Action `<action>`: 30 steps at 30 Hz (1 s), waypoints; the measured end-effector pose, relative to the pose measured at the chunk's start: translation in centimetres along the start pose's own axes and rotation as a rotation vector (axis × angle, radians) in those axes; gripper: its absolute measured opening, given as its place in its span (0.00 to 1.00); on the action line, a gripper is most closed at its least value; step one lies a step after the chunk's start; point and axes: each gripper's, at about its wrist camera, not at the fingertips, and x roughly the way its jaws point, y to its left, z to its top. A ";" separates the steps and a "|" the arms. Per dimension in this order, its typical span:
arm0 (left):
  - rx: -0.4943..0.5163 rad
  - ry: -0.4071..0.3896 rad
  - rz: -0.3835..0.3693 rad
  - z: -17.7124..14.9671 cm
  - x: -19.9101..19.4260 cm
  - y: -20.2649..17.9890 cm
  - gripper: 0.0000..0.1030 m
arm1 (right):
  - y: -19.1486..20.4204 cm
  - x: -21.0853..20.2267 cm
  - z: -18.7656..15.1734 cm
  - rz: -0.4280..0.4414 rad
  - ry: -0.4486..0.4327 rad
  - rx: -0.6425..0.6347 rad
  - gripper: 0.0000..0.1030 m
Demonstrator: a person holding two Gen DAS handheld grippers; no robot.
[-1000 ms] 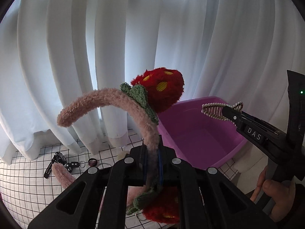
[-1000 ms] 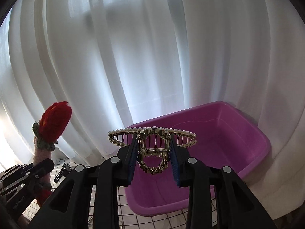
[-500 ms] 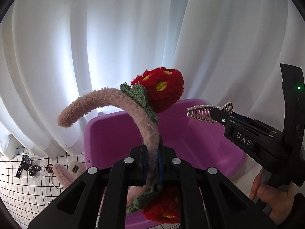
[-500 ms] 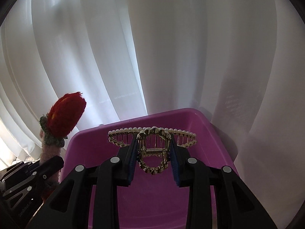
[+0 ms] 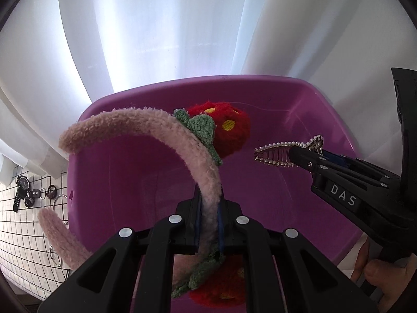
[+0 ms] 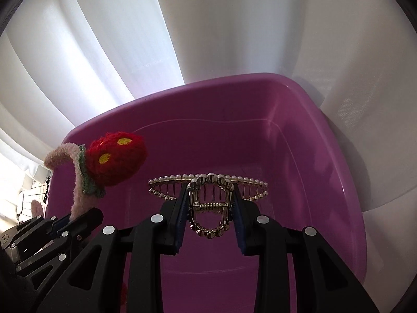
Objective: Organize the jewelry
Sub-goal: 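Carry both items over the pink tub and open both tools to drop them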
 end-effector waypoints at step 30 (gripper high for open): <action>-0.108 0.154 0.081 0.2 3.9 2.0 0.82 | -0.9 4.1 1.2 -0.025 0.104 0.017 0.53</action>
